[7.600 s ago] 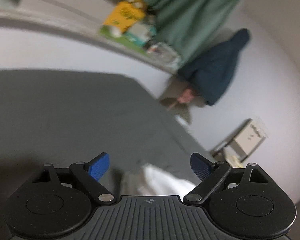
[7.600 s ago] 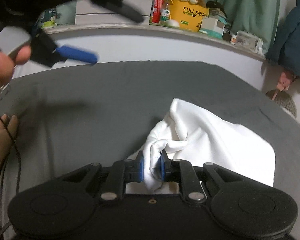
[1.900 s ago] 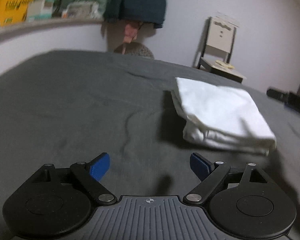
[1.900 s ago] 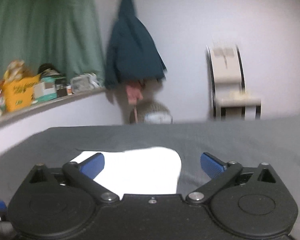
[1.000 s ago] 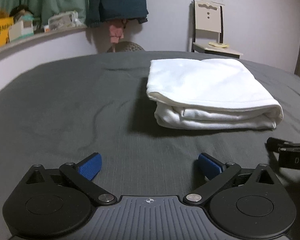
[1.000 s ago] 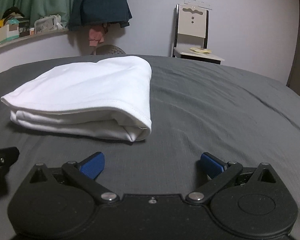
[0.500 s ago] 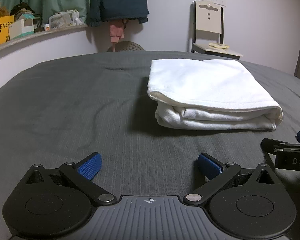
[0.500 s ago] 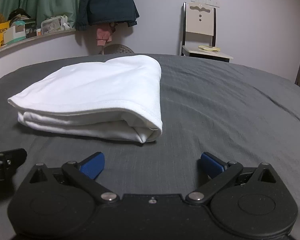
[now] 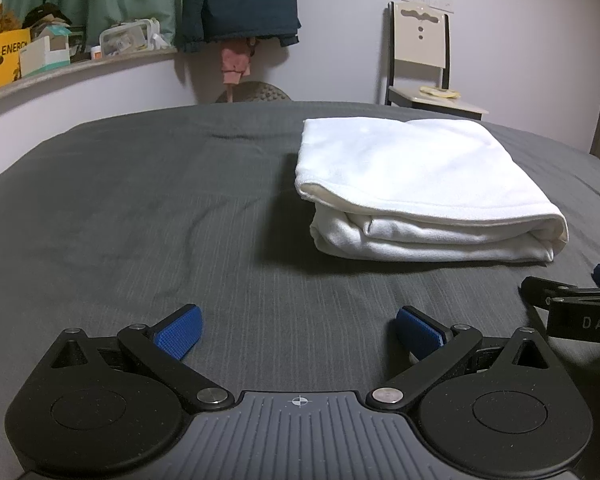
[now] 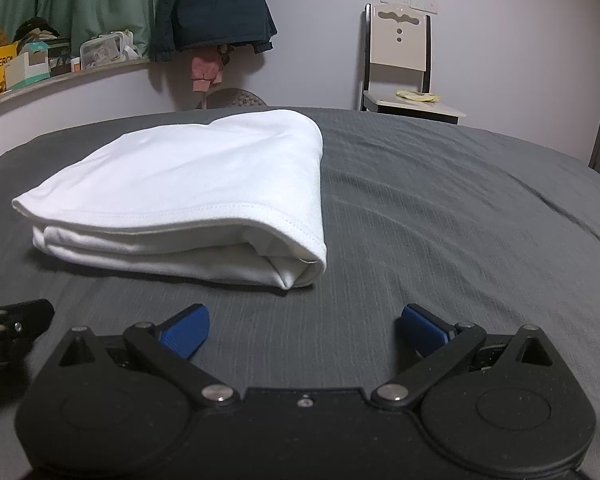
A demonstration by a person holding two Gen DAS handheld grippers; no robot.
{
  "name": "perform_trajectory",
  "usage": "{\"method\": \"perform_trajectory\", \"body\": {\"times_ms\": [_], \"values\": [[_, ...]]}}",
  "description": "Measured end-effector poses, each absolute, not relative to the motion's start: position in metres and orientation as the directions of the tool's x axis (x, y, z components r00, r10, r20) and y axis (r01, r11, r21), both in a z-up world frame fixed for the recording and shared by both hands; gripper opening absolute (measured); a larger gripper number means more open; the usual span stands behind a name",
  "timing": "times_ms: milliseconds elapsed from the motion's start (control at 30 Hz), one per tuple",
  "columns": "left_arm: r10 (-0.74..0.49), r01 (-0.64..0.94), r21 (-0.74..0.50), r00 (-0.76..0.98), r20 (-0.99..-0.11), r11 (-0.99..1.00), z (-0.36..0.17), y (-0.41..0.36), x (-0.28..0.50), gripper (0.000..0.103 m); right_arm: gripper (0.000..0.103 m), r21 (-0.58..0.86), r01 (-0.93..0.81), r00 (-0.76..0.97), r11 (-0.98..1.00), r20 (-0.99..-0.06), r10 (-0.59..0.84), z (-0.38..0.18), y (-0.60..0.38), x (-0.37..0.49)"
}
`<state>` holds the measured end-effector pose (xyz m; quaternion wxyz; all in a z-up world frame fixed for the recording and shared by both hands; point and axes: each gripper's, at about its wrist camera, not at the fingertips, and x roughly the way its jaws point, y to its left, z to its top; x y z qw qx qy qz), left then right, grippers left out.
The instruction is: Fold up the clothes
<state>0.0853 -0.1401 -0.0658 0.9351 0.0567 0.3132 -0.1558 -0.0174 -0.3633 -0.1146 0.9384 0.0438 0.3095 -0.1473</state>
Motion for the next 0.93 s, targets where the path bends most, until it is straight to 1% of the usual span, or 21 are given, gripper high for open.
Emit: {"method": "perform_trajectory", "body": {"times_ms": [933], "values": [[-0.246,0.311,0.005,0.760,-0.601,0.950,-0.070,-0.151,0.097,0.103,0.103,0.007,0.296,0.771,0.955,-0.592,-0.235,-0.114,-0.364,-0.021]]}}
